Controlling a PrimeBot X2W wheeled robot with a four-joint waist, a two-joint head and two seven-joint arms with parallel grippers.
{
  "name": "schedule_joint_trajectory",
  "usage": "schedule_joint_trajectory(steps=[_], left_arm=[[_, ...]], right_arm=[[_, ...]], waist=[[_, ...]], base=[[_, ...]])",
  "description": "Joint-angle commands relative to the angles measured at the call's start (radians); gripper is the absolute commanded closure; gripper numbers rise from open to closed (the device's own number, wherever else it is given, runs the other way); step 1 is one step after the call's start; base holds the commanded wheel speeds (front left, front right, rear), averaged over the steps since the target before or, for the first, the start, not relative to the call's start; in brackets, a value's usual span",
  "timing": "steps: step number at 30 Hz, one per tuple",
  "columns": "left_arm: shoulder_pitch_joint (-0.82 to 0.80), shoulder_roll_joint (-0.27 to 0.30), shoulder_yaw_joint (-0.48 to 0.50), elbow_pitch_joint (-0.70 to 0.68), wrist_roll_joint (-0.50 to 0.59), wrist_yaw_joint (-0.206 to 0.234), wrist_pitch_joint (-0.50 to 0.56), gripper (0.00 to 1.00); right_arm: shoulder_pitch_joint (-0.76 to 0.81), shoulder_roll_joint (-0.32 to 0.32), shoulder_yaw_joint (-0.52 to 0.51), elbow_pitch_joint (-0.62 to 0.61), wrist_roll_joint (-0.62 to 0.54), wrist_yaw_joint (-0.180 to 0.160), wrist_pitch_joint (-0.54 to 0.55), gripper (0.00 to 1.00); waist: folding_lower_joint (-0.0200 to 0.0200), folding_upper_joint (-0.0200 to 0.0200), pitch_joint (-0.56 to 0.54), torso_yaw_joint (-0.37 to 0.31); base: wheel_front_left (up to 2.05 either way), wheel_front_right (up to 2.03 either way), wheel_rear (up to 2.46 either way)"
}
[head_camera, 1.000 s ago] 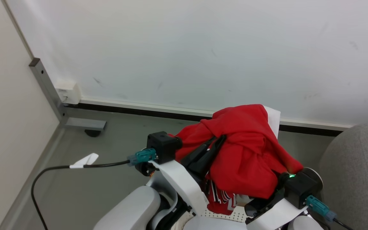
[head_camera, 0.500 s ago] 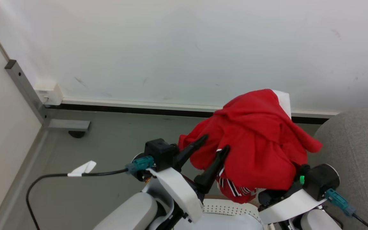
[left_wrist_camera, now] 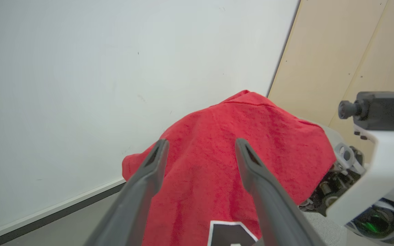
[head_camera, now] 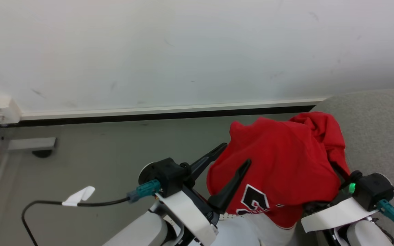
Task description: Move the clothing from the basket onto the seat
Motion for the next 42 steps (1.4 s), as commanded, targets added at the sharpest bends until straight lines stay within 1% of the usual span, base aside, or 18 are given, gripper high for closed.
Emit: schedule_joint_trajectory(steps=[1, 8, 13, 18, 22, 28, 33, 35, 38, 42], left_arm=[[-0.001, 0.014, 0.000, -0.004, 0.012, -0.002, -0.010, 0.00], [-0.011, 0.042, -0.011, -0.013, 0.037, -0.007, -0.017, 0.00], [-0.018, 0.048, -0.027, -0.013, 0.055, -0.018, -0.025, 0.00], [-0.017, 0.059, -0.036, -0.005, 0.069, -0.015, -0.030, 0.00], [-0.014, 0.059, -0.039, 0.002, 0.069, -0.009, -0.032, 0.00], [-0.016, 0.056, -0.046, 0.008, 0.075, -0.002, -0.030, 0.00], [-0.025, 0.057, -0.052, 0.013, 0.076, -0.004, -0.025, 0.00], [-0.026, 0.056, -0.057, 0.013, 0.077, -0.005, -0.022, 0.00], [-0.031, 0.059, -0.060, 0.011, 0.078, -0.006, -0.019, 0.00], [-0.044, 0.067, -0.056, 0.004, 0.077, -0.001, -0.008, 0.00]], right_arm=[[0.009, -0.011, -0.018, -0.013, -0.011, -0.002, -0.004, 1.00], [0.020, -0.017, -0.089, -0.052, -0.027, -0.002, -0.004, 1.00], [0.034, -0.018, -0.129, -0.078, -0.036, -0.002, -0.004, 1.00], [0.041, -0.011, -0.137, -0.094, -0.036, -0.002, -0.004, 1.00], [0.051, -0.004, -0.140, -0.106, -0.035, -0.002, -0.004, 1.00], [0.051, 0.006, -0.145, -0.118, -0.033, -0.002, -0.004, 1.00], [0.041, 0.010, -0.146, -0.123, -0.040, -0.002, -0.004, 1.00], [0.030, 0.016, -0.145, -0.128, -0.012, -0.002, -0.004, 1.00], [-0.001, -0.011, -0.139, -0.126, -0.022, -0.002, -0.004, 1.00], [-0.067, -0.026, -0.182, -0.116, -0.051, -0.002, -0.004, 1.00]], waist=[[0.0000, 0.0000, 0.024, -0.056], [0.0000, 0.0000, 0.062, -0.186], [0.0000, 0.0000, 0.080, -0.269], [0.0000, 0.0000, 0.087, -0.347], [0.0000, 0.0000, 0.092, -0.395], [0.0000, 0.0000, 0.100, -0.424], [0.0000, 0.0000, 0.107, -0.427], [0.0000, 0.0000, 0.111, -0.424], [0.0000, 0.0000, 0.122, -0.418], [0.0000, 0.0000, 0.148, -0.404]], base=[[0.00, 0.00, 0.00], [0.00, 0.00, 0.00], [0.00, 0.00, 0.00], [0.00, 0.00, 0.00], [0.00, 0.00, 0.00], [0.00, 0.00, 0.00], [0.00, 0.00, 0.00], [0.00, 0.00, 0.00], [0.00, 0.00, 0.00], [0.00, 0.00, 0.00]])
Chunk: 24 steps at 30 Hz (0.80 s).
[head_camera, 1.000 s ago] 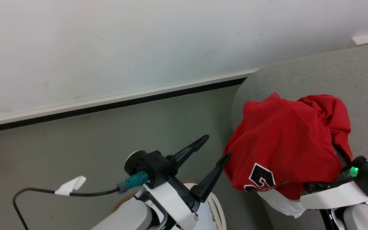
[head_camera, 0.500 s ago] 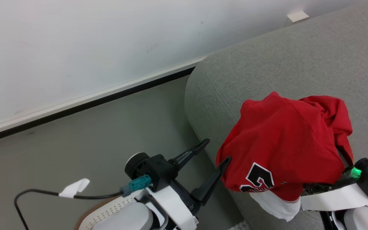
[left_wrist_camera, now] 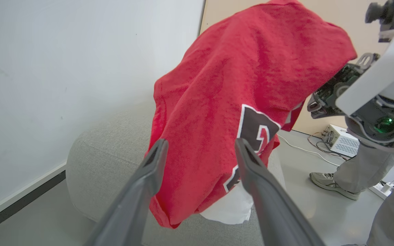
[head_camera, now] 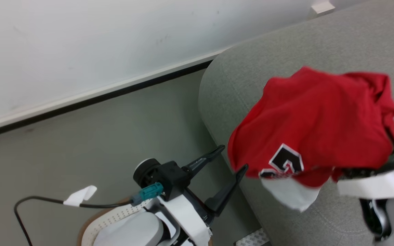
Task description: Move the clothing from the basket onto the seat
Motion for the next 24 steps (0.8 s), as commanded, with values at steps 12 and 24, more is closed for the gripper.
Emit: schedule_joint_trajectory(steps=[12, 24], left_arm=[[-0.061, 0.061, 0.006, -0.063, 0.026, -0.006, 0.050, 0.00], [-0.128, 0.117, 0.026, -0.133, 0.038, -0.015, 0.082, 0.00]], right_arm=[[-0.360, -0.122, -0.117, 0.024, -0.016, -0.002, 0.133, 1.00], [-0.596, -0.292, -0.254, 0.068, -0.052, -0.002, 0.256, 1.00]], waist=[[-0.0001, -0.0001, 0.174, 0.082], [-0.0001, -0.0001, 0.374, 0.195]], base=[[0.00, 0.00, 0.00], [0.00, 0.00, 0.00]])
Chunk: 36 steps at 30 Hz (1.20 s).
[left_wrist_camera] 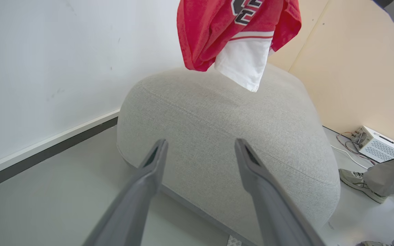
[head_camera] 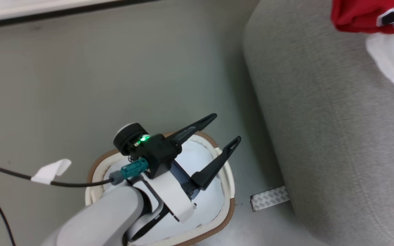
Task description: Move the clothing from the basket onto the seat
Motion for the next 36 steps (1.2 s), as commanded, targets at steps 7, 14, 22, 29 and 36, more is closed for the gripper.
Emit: schedule_joint_trajectory(steps=[7, 14, 22, 29, 36], left_arm=[[-0.050, 0.019, 0.011, -0.020, 0.017, -0.008, 0.002, 0.00], [-0.065, 0.026, 0.016, -0.015, 0.018, -0.009, -0.007, 0.00], [-0.081, 0.034, 0.020, -0.007, 0.020, -0.010, -0.012, 0.00], [-0.070, 0.032, 0.018, 0.007, 0.009, -0.003, -0.022, 0.00], [-0.050, 0.027, 0.021, 0.029, -0.006, 0.004, -0.040, 0.00]], right_arm=[[-0.083, -0.100, -0.100, 0.177, 0.001, -0.002, -0.030, 1.00], [-0.079, -0.129, -0.094, 0.420, -0.016, -0.002, -0.026, 1.00], [-0.049, -0.100, -0.053, 0.636, -0.026, -0.002, 0.024, 1.00], [-0.041, -0.091, 0.007, 0.735, 0.022, -0.002, 0.127, 1.00], [-0.019, -0.098, 0.049, 0.748, 0.046, -0.002, 0.143, 0.00]], waist=[[-0.0003, -0.0001, 0.122, 0.098], [-0.0003, -0.0001, 0.165, 0.130], [-0.0003, -0.0001, 0.182, 0.138], [-0.0003, -0.0001, 0.159, 0.135], [-0.0003, -0.0001, 0.101, 0.129]], base=[[0.00, 0.00, 0.00], [0.00, 0.00, 0.00], [0.00, 0.00, 0.00], [0.00, 0.00, 0.00], [0.00, 0.00, 0.00]])
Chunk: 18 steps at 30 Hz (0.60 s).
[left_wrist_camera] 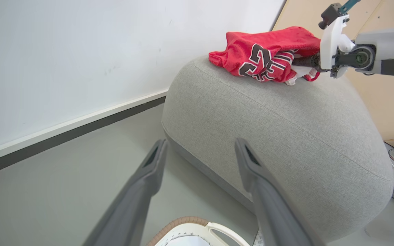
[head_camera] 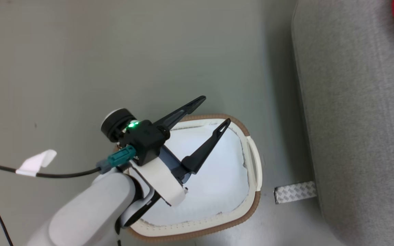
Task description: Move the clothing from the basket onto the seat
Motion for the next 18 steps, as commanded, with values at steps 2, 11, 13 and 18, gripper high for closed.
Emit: schedule_joint_trajectory(steps=[2, 11, 13, 18], left_arm=[[0.018, -0.003, 0.005, 0.011, -0.013, 0.006, -0.011, 0.00], [0.094, 0.005, 0.028, 0.058, -0.053, 0.042, -0.054, 0.00], [0.116, 0.009, 0.040, 0.065, -0.065, 0.053, -0.066, 0.00], [0.172, 0.023, 0.082, 0.077, -0.099, 0.087, -0.093, 0.00]], right_arm=[[0.031, -0.005, 0.017, -0.002, 0.016, -0.002, 0.005, 0.00], [0.211, -0.071, 0.124, -0.117, 0.140, -0.002, 0.040, 0.00], [0.254, -0.094, 0.143, -0.164, 0.169, -0.002, 0.051, 0.00], [0.343, -0.144, 0.153, -0.290, 0.211, -0.002, 0.061, 0.00]], waist=[[-0.0001, 0.0000, -0.042, -0.007], [-0.0001, 0.0000, -0.215, -0.021], [-0.0001, 0.0000, -0.256, -0.022], [-0.0001, 0.0000, -0.357, -0.010]], base=[[0.00, 0.00, 0.00], [0.00, 0.00, 0.00], [0.00, 0.00, 0.00], [0.00, 0.00, 0.00]])
